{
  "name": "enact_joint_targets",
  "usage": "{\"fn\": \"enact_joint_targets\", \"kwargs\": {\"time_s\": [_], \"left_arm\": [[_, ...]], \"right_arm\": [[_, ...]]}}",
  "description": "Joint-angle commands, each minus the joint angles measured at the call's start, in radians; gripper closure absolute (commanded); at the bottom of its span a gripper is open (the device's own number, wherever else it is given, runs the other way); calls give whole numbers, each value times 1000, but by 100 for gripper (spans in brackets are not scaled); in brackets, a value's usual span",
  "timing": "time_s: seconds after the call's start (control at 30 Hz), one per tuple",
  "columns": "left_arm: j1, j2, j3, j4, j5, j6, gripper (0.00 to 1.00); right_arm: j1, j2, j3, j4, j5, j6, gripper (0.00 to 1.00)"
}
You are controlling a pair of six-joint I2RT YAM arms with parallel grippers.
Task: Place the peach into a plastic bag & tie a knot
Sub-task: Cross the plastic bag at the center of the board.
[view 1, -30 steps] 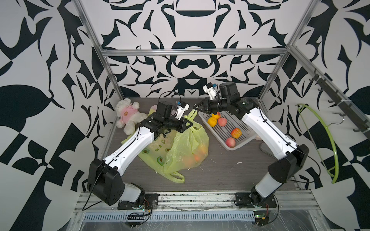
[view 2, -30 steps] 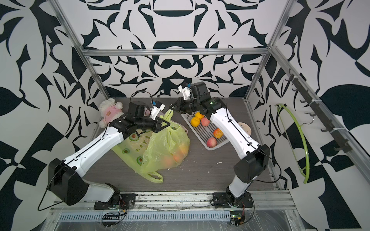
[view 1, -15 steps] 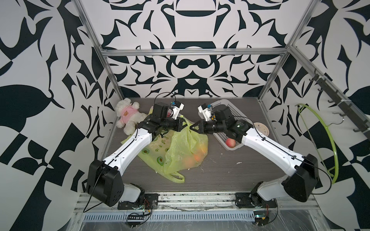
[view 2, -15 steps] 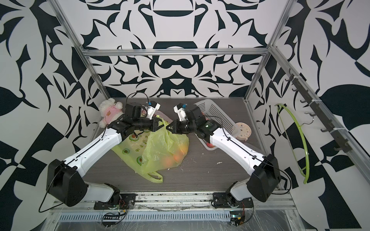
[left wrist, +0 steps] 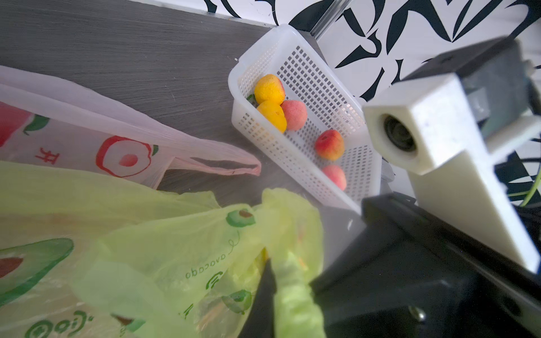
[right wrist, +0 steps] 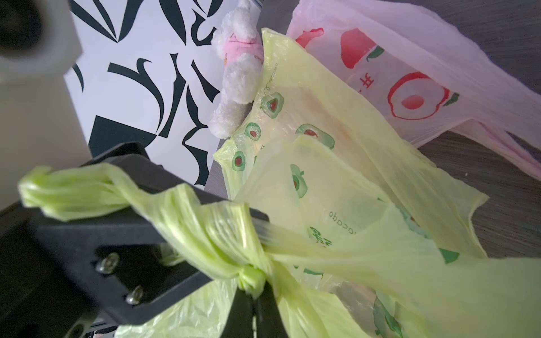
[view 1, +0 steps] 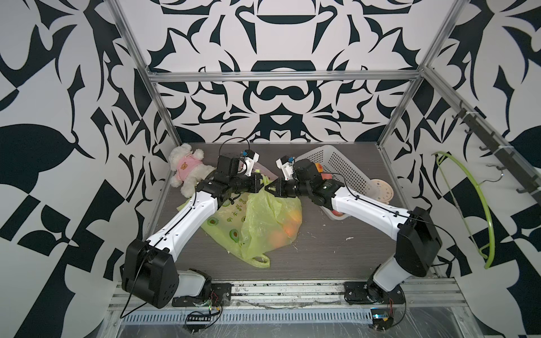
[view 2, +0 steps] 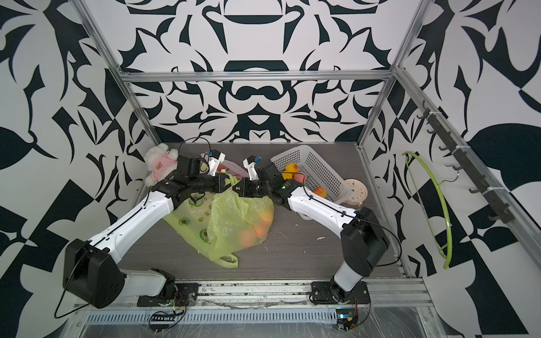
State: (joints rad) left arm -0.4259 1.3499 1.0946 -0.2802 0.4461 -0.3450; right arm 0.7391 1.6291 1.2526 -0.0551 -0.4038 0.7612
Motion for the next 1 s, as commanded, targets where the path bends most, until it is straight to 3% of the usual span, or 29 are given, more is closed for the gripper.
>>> {"fn": "enact_joint_targets", "kwargs": {"time_s": [0.0,0.5,0.97], "left_arm": [[-14,-49,8,-8,66,7,88],[-14,-19,5,-19,52,26,71],[-11,15,26,-11,3,-5,74]], "right_arm": [[-8,23,27,19,19,24,100],[-40,8,44,14,-37,28,100],[-1,-35,4,10,-74,-19,100]]}}
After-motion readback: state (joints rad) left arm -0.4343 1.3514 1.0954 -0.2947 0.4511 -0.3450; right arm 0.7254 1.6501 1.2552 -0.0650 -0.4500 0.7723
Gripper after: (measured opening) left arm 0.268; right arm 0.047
